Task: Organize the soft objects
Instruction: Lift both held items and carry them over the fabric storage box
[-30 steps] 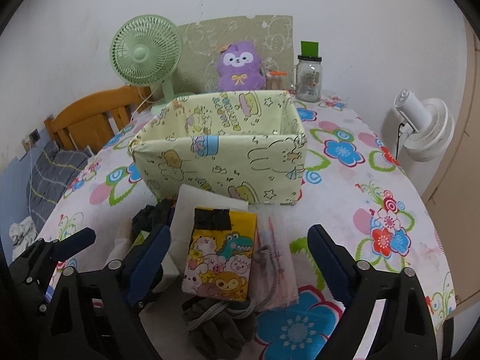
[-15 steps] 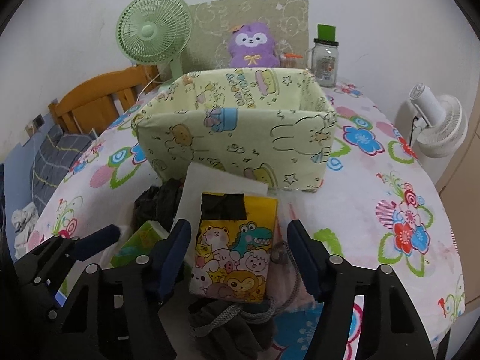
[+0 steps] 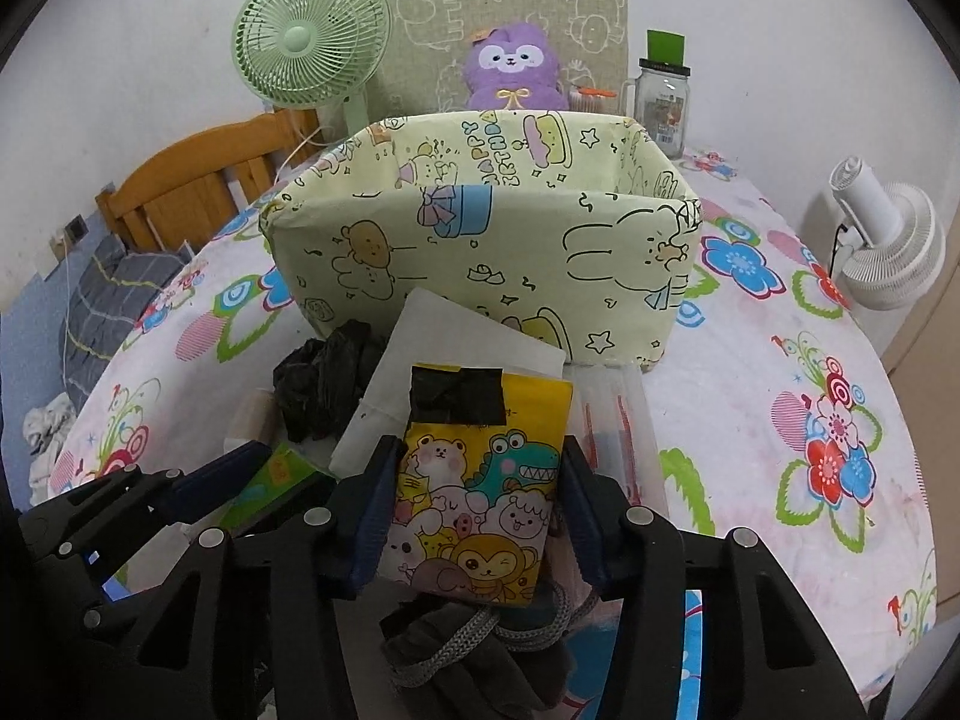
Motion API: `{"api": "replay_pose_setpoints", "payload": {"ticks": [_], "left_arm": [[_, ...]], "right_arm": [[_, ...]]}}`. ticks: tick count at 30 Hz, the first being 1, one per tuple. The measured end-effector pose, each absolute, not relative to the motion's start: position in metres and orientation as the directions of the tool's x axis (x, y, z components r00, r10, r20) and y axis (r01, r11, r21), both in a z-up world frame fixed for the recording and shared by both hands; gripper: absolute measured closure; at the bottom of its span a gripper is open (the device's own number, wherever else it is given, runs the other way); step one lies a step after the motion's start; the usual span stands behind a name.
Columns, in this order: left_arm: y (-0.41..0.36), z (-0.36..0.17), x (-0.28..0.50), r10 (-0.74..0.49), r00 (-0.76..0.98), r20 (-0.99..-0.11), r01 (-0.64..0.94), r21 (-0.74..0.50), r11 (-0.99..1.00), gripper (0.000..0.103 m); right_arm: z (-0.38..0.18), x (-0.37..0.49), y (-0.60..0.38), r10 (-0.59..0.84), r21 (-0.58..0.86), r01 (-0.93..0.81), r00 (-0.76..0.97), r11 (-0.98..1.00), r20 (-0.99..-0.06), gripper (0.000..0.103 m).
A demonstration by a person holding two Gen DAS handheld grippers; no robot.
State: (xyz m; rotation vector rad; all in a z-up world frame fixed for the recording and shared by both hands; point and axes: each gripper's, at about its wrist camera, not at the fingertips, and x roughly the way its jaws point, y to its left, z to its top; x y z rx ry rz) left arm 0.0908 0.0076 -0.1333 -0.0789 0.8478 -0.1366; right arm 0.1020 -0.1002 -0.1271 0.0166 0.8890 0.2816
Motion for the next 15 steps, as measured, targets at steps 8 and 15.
{"api": "replay_pose_setpoints", "payload": {"ticks": [8, 15], "left_arm": [[0.005, -0.132, 0.086, -0.139, 0.657, -0.741, 0.092, -0.104, 0.990, 0.033], [-0.002, -0.127, 0.080, -0.134, 0.677, -0.724, 0.109, -0.082, 0.991, 0.028]], "right_arm": [[-0.123, 0.099, -0.103, 0.255, 0.138, -0.233, 0.605, 0.963, -0.754, 0.049], [-0.120, 0.094, -0.106, 0.258, 0.142, -0.233, 0.613, 0.962, -0.747, 0.049]]}}
